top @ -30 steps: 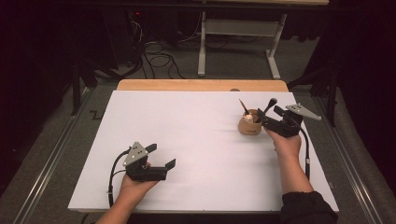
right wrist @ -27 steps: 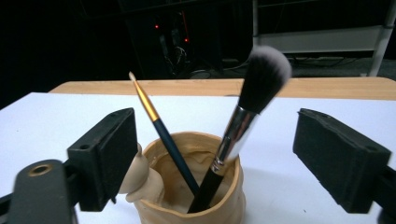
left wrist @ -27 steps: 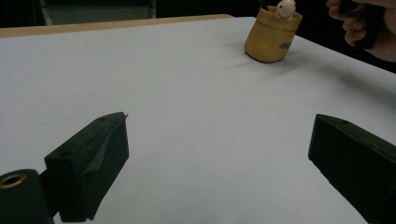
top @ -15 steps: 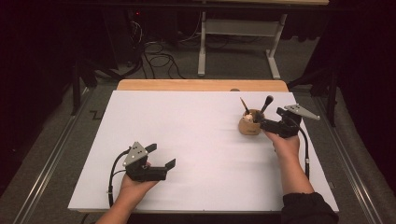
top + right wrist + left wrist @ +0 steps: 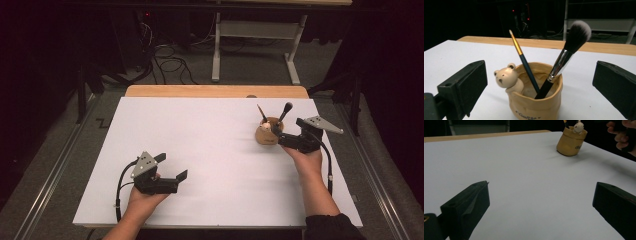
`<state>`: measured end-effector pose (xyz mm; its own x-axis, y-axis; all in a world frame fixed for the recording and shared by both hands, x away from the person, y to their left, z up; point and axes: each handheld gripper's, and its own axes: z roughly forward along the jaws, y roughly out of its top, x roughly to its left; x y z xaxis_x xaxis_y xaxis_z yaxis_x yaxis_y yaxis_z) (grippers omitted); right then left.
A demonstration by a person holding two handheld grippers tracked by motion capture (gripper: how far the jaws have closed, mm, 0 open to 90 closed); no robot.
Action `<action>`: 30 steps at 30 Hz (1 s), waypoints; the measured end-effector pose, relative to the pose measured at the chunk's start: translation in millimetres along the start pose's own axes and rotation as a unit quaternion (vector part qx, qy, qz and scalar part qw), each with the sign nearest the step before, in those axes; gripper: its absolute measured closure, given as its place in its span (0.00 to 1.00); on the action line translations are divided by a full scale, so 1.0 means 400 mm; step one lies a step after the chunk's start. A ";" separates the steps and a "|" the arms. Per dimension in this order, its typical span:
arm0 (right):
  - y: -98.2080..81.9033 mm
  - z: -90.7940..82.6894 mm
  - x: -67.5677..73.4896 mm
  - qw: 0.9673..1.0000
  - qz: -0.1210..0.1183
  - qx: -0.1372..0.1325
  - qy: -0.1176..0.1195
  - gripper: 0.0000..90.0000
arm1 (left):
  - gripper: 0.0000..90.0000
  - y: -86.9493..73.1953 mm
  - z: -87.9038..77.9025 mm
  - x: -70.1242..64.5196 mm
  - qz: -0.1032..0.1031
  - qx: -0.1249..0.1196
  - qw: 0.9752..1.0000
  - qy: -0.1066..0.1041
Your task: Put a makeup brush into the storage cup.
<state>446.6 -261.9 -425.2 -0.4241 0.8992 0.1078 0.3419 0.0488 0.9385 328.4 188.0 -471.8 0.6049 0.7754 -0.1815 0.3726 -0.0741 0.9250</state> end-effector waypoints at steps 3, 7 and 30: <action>-0.002 -0.011 0.012 1.000 -0.010 -0.002 0.002 0.00 | 0.00 0.001 -0.002 0.002 -0.002 -0.003 1.000 0.000; -0.006 -0.025 0.025 1.000 -0.018 -0.002 0.006 0.00 | 0.00 0.003 -0.004 0.003 -0.003 -0.005 1.000 -0.001; -0.058 -0.117 0.098 0.997 -0.069 0.001 0.037 0.00 | 0.00 0.012 -0.019 0.009 -0.009 -0.014 1.000 -0.002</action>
<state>382.7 -248.1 -427.2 -0.5274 0.8496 0.0004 0.2771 0.1715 0.9454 327.0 195.1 -465.5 0.6012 0.7739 -0.1988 0.3635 -0.0434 0.9306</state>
